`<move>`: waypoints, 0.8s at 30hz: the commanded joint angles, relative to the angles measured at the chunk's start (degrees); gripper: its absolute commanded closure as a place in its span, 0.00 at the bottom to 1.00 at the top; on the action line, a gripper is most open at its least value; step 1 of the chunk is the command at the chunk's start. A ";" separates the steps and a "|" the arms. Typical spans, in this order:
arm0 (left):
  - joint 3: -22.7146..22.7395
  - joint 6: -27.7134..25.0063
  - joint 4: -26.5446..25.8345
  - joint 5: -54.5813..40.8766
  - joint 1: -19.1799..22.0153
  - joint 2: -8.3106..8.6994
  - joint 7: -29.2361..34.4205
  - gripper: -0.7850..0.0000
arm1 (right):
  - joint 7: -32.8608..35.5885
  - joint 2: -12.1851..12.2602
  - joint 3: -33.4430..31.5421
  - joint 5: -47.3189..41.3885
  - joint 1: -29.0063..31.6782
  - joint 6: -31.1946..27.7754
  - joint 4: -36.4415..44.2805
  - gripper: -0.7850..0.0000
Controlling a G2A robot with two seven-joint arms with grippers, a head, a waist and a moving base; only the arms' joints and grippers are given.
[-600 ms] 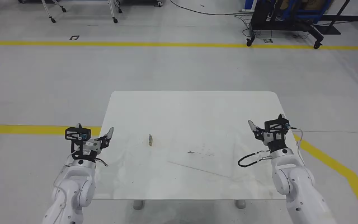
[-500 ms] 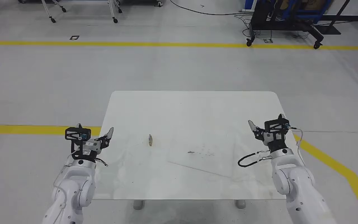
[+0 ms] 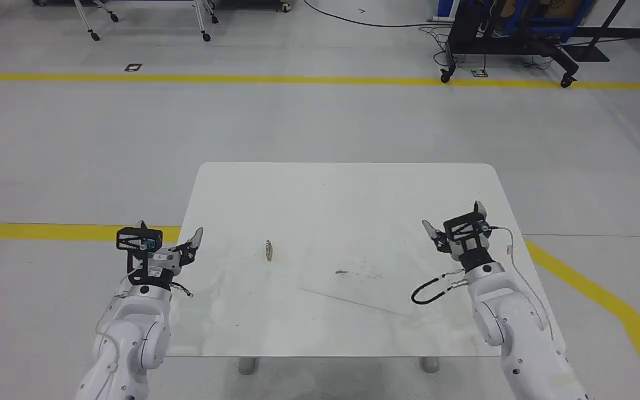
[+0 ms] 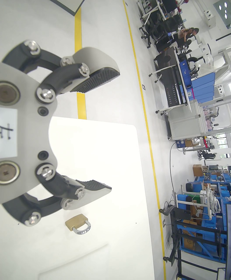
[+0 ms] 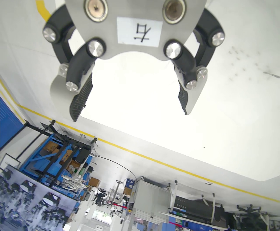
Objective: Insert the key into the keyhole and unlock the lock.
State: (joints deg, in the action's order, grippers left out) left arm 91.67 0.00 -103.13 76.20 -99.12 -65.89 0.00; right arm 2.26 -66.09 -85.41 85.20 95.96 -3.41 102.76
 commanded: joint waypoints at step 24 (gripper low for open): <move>0.00 0.00 0.00 0.00 0.00 0.00 0.00 0.00 | 3.74 -1.33 14.28 5.48 -13.26 -13.39 -8.31 0.00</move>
State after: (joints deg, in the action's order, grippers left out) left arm 91.67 0.00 -103.13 76.20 -99.12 -65.89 0.00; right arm 6.34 -67.36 -71.86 91.07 83.99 -14.78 95.74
